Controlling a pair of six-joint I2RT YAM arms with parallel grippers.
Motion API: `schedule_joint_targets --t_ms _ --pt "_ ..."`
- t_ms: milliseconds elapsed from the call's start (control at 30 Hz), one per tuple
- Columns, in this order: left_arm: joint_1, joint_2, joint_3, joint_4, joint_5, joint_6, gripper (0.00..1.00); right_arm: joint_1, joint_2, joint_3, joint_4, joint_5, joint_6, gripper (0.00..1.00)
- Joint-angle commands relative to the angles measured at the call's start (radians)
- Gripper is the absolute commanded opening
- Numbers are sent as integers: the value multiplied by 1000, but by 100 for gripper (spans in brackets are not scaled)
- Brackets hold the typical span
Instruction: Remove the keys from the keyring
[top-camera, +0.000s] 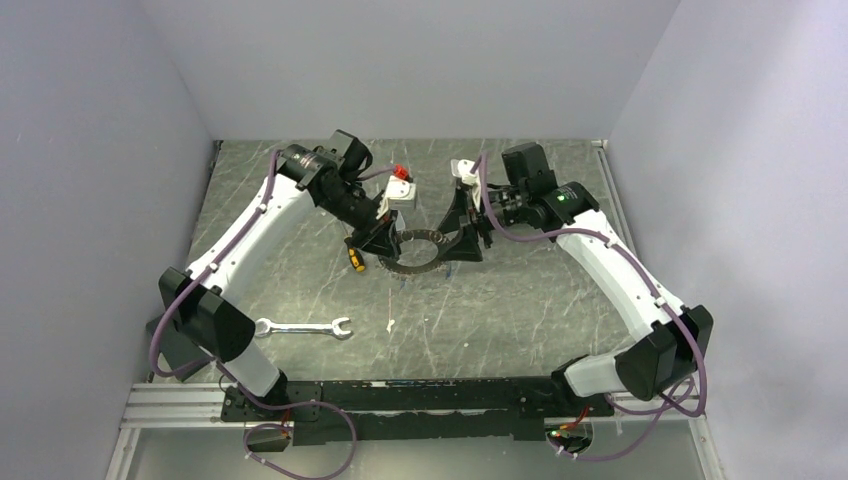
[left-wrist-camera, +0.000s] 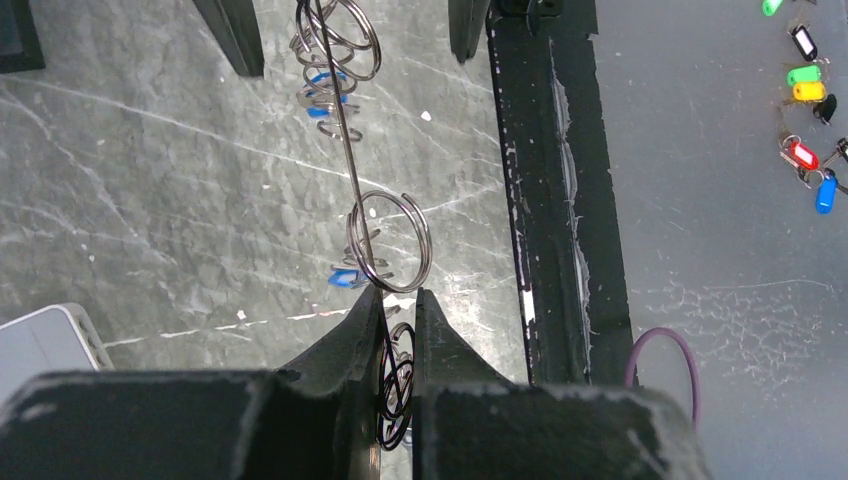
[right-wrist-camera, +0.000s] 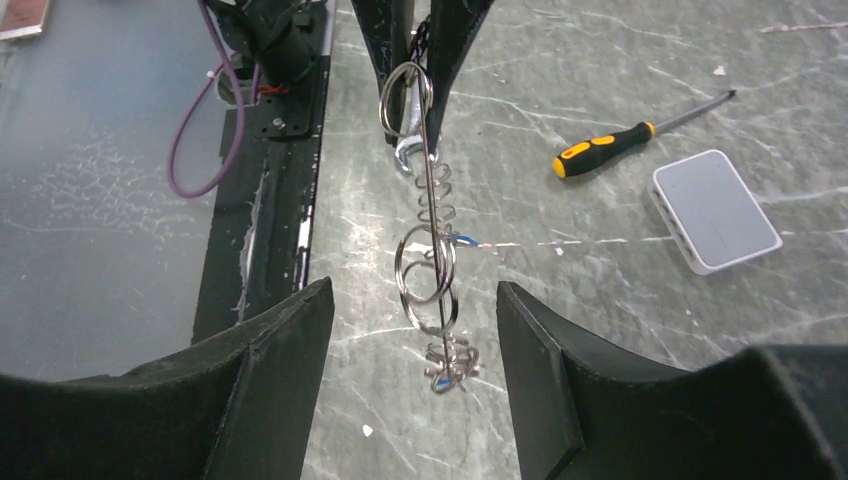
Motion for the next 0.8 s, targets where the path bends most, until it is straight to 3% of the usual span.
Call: schedule_joint_targets --t_ms 0,300,367,467,600,633,767 --pt "-11 -1 57 -24 76 42 0 39 13 -10 53 -21 7 60" --pt "-12 12 64 -39 76 55 0 76 12 -78 94 -62 55 34" --pt "-11 12 62 -36 76 53 0 76 8 -94 112 -77 77 24" --pt "-12 15 59 -25 66 44 0 76 6 -110 149 -81 135 0" --pt "-9 13 53 29 8 -7 2 74 4 -134 246 -72 280 0" --pt "-4 9 50 51 -11 -28 7 73 0 -144 280 -64 329 0" --pt "29 -21 21 163 -54 -136 55 64 -5 -171 384 -40 487 0"
